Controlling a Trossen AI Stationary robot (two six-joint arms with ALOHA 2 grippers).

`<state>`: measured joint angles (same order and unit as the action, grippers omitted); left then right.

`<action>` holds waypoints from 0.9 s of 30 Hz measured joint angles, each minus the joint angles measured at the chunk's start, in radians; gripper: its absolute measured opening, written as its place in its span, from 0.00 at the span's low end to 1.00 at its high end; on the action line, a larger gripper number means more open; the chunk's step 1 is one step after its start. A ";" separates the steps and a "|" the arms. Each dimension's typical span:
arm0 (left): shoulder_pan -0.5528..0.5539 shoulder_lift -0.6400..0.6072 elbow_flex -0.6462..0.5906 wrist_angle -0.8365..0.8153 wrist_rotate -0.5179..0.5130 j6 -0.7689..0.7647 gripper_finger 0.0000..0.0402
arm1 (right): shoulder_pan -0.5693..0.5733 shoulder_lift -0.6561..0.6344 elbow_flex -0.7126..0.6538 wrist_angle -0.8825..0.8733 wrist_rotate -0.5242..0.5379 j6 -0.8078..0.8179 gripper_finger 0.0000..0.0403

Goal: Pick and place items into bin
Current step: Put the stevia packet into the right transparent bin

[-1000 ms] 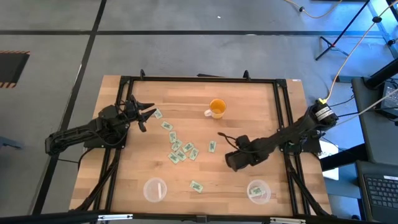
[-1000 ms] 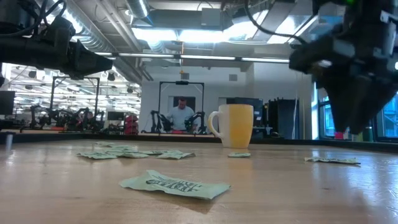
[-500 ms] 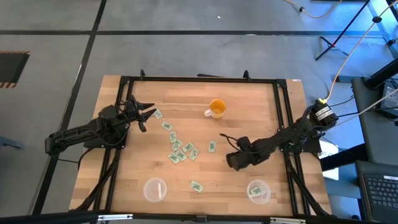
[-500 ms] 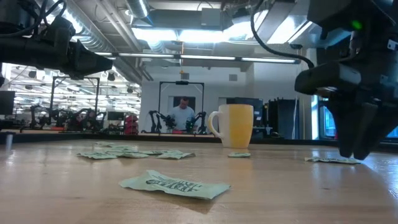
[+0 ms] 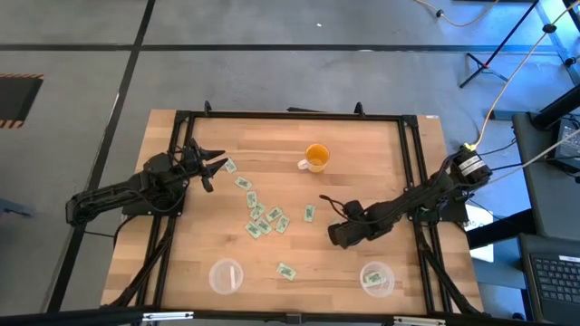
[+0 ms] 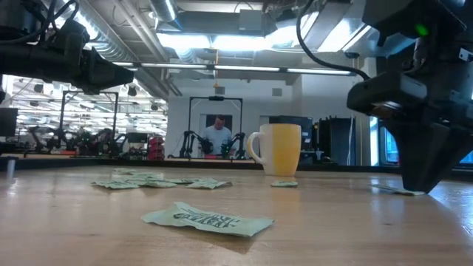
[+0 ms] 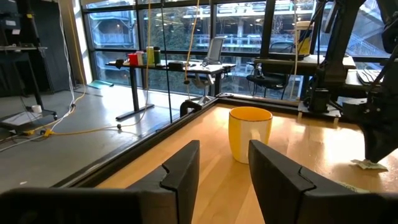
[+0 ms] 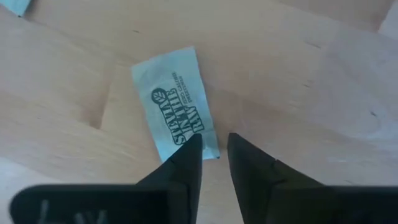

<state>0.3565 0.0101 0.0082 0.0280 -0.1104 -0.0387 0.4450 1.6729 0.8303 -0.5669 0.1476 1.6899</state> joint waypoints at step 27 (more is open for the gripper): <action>0.000 0.000 0.000 0.000 0.000 0.000 0.32 | 0.001 0.039 0.249 -0.385 0.027 -0.106 0.00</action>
<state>0.3563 0.0101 0.0082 0.0279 -0.1108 -0.0391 0.4458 1.7119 1.0797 -0.9523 0.1746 1.5843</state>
